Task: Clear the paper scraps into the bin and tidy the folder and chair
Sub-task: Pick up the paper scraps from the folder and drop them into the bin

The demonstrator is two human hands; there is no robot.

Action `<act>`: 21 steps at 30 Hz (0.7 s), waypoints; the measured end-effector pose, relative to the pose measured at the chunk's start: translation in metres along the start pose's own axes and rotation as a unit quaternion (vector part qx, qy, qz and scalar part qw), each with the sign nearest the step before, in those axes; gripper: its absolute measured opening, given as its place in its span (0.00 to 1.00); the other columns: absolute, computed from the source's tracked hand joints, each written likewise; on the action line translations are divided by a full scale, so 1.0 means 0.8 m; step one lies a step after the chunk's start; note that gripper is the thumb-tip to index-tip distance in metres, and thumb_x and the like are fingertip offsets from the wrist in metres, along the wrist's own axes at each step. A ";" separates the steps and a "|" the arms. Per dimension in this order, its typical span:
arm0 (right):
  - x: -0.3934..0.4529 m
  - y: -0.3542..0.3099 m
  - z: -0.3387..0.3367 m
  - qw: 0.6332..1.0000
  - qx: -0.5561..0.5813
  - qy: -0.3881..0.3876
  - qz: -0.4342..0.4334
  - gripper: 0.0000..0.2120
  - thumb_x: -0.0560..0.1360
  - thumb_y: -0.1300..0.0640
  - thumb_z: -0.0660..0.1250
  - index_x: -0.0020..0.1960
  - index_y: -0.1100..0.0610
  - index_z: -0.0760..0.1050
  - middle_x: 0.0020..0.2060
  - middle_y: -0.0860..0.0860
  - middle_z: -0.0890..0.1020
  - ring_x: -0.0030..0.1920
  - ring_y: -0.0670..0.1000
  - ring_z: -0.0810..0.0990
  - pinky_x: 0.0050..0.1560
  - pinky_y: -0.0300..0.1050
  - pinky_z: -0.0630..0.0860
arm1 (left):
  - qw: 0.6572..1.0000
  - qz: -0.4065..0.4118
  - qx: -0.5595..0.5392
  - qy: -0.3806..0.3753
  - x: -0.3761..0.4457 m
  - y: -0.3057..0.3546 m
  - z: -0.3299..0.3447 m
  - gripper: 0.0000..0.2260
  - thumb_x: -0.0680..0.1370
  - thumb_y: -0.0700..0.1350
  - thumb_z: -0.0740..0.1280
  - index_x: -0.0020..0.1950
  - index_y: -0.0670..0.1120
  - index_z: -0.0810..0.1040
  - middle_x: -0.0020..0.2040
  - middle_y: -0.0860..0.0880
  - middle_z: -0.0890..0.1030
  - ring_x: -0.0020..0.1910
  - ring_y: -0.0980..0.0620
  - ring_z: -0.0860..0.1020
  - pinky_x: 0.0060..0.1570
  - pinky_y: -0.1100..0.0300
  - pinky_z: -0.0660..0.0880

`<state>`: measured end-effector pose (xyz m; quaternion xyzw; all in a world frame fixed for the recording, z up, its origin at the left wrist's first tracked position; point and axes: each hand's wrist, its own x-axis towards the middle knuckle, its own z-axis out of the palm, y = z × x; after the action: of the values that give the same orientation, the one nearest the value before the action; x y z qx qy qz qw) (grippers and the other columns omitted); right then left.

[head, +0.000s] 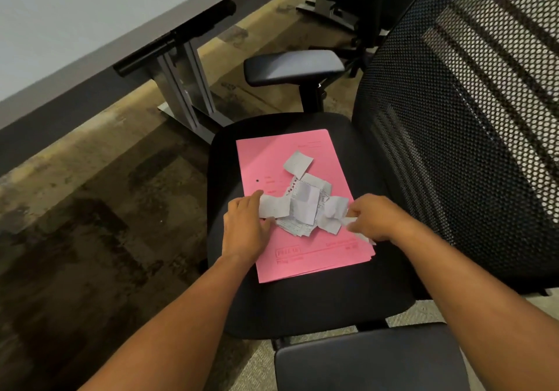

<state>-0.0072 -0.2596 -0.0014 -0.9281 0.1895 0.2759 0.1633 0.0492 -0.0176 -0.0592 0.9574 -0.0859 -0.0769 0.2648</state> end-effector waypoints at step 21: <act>0.031 0.013 0.028 0.994 0.040 0.104 -0.016 0.14 0.75 0.52 0.70 0.60 0.50 0.77 0.49 0.50 0.81 0.44 0.50 0.79 0.39 0.44 0.75 | 0.990 0.073 0.058 0.108 0.008 -0.001 -0.017 0.08 0.80 0.48 0.60 0.50 0.46 0.76 0.51 0.50 0.76 0.50 0.53 0.69 0.48 0.57 0.72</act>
<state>-0.0027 -0.2659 -0.0357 -0.9474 0.2013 0.1671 0.1842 0.0578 -0.0116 -0.0489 0.9649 -0.1308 0.0515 0.2216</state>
